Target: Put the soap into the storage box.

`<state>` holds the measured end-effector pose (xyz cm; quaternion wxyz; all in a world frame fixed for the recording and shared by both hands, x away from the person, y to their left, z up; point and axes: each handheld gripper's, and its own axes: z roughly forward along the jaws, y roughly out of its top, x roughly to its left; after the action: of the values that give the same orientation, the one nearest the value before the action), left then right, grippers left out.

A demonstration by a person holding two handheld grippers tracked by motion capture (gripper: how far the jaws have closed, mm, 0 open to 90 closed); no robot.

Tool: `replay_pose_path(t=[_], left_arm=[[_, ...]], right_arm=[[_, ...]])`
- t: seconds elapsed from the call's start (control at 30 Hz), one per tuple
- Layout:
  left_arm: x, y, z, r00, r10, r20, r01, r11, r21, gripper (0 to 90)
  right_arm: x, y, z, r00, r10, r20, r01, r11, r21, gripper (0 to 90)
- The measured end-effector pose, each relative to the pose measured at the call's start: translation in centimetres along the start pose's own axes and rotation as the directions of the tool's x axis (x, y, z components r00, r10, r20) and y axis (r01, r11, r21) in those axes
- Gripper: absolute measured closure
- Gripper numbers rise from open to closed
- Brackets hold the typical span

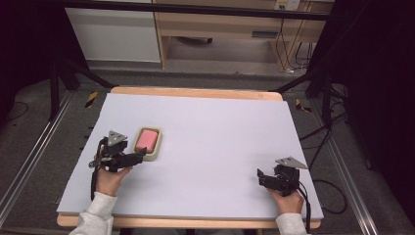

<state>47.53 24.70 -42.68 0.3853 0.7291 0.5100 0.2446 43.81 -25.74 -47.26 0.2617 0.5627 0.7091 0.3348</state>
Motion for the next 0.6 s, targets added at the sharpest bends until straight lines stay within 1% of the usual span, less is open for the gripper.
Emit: replay_pose_path(t=[0.1, 0.13, 0.2, 0.23, 0.37, 0.4, 0.53, 0.6], left_arm=[[0.3, -1.0, -0.4, 0.9999, 0.005, -0.016, -0.005, 1.0, -0.007, 22.3], [0.3, -1.3, -0.5, 0.9999, -0.004, -0.016, 0.004, 1.0, -0.008, 22.0], [0.5, -1.8, -0.7, 0.9999, -0.003, -0.01, 0.003, 1.0, -0.008, 21.6], [0.5, -2.1, -0.8, 0.9999, 0.0, -0.014, -0.001, 1.0, -0.007, 21.3], [0.7, -2.8, -1.0, 0.9994, 0.032, -0.013, -0.032, 0.9995, 0.0, 20.0], [0.8, -3.1, -1.0, 0.9988, 0.046, -0.019, -0.046, 0.9989, 0.006, 19.8], [1.4, -3.9, -1.1, 0.9987, 0.044, -0.025, -0.043, 0.9987, 0.029, 18.8], [1.7, -4.2, -1.1, 0.9993, 0.028, -0.024, -0.028, 0.9989, 0.038, 18.5]], right_arm=[[-0.1, 0.0, -0.1, 1.0, 0.006, 0.002, -0.006, 1.0, -0.001, 11.8], [-0.1, 0.0, -0.1, 0.9999, 0.01, 0.001, -0.01, 1.0, -0.002, 11.8], [-0.2, 0.0, -0.1, 0.9999, 0.011, 0.002, -0.011, 1.0, -0.003, 11.8], [-0.3, 0.0, -0.1, 0.9999, 0.011, 0.003, -0.011, 1.0, -0.003, 11.8], [-0.4, -0.1, -0.1, 0.9999, 0.009, 0.007, -0.009, 1.0, -0.001, 11.8], [-0.4, -0.1, -0.1, 0.9999, 0.012, 0.008, -0.012, 1.0, -0.001, 11.7], [-0.6, -0.2, -0.1, 0.9999, 0.013, 0.01, -0.013, 1.0, 0.0, 11.5], [-0.6, -0.2, -0.2, 0.9998, 0.015, 0.011, -0.015, 1.0, -0.001, 11.5]])
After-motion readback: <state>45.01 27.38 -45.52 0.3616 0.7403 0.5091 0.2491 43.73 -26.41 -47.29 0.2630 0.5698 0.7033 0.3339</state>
